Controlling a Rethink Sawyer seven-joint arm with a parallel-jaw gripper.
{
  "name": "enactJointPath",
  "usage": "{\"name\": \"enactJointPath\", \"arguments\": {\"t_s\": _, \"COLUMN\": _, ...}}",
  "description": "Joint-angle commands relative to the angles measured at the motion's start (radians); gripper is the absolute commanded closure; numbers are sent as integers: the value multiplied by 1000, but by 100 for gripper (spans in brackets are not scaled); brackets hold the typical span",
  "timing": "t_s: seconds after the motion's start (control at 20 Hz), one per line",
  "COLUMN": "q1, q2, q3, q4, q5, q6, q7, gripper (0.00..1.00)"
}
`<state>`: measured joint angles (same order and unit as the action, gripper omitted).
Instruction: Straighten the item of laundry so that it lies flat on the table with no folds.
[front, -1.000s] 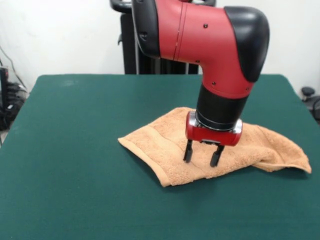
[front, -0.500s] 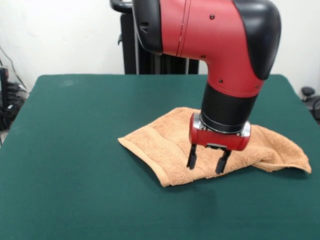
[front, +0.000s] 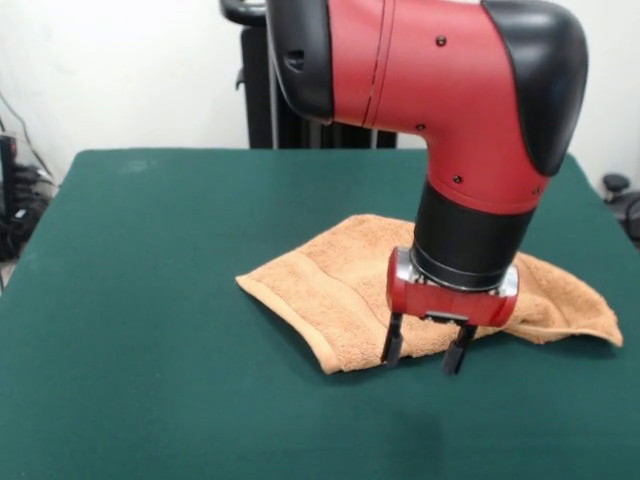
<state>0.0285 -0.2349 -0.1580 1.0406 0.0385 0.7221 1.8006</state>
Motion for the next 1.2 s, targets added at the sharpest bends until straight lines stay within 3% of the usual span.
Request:
{"name": "enactJointPath", "arguments": {"t_s": 0.05, "q1": 32, "q2": -20, "q3": 82, "q4": 58, "q5": -14, "q6": 102, "q7": 50, "gripper": 0}}
{"name": "enactJointPath", "arguments": {"t_s": 0.85, "q1": 24, "q2": -256, "q3": 83, "q4": 371, "q5": -11, "q6": 71, "q7": 42, "gripper": 0}}
{"name": "enactJointPath", "arguments": {"t_s": 1.2, "q1": -1, "q2": -288, "q3": 97, "q4": 461, "q5": -27, "q6": 19, "q7": 31, "gripper": 0}}
